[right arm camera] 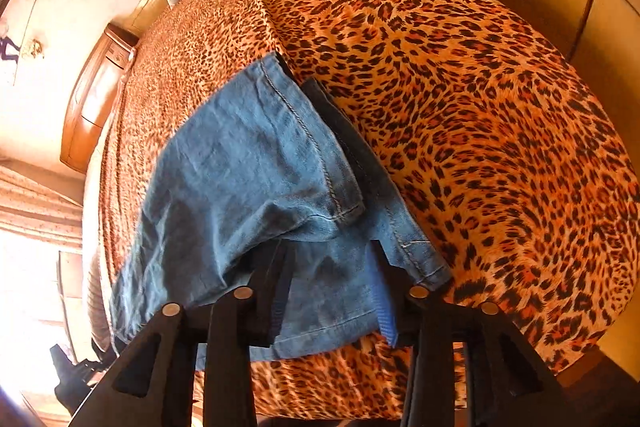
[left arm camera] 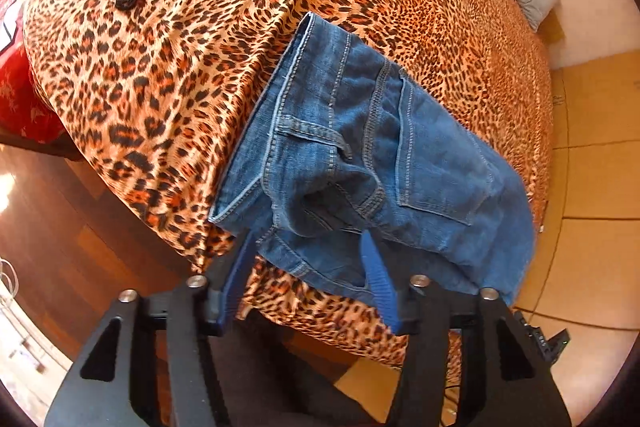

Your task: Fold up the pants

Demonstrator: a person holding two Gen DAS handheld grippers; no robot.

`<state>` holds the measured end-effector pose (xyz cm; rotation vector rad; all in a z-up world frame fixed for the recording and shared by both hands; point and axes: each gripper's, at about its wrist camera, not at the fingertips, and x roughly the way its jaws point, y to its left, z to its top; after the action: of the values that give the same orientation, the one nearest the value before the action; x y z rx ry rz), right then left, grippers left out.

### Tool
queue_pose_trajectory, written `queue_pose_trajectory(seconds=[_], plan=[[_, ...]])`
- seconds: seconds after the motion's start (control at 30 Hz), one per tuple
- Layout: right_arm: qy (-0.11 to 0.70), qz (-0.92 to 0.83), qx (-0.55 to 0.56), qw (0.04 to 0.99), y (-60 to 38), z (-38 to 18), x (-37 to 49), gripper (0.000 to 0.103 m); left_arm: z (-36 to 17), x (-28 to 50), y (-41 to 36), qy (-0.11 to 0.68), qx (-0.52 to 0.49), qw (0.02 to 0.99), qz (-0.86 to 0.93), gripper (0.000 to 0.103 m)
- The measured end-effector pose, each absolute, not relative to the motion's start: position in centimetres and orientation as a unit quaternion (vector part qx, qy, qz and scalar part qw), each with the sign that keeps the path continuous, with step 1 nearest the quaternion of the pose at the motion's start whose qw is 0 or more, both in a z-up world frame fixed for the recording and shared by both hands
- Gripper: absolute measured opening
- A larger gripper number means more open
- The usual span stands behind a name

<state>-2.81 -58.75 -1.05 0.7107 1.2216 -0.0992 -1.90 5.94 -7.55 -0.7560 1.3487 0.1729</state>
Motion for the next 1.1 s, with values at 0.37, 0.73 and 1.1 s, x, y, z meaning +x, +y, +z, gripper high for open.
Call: queue_pose_trajectory(seconds=[0.37,0.73,1.1], plan=[[0.554,-0.052,0.489,0.672,-56.7,-5.9,1.1,0.055,-12.6,2.5,1.5,0.641,-0.396,0.653,0.067,0.066],[0.466,0.039,0.484,0.74,-56.3,2.0,4.3,0.002,-5.4,4.9,2.0,0.602,-0.312,0.735,0.028,0.008],[0.574,-0.05,0.485,0.657,-56.8,-7.8,-7.7,0.002,-14.8,-1.5,2.6,0.7,-0.334,0.629,0.061,0.008]])
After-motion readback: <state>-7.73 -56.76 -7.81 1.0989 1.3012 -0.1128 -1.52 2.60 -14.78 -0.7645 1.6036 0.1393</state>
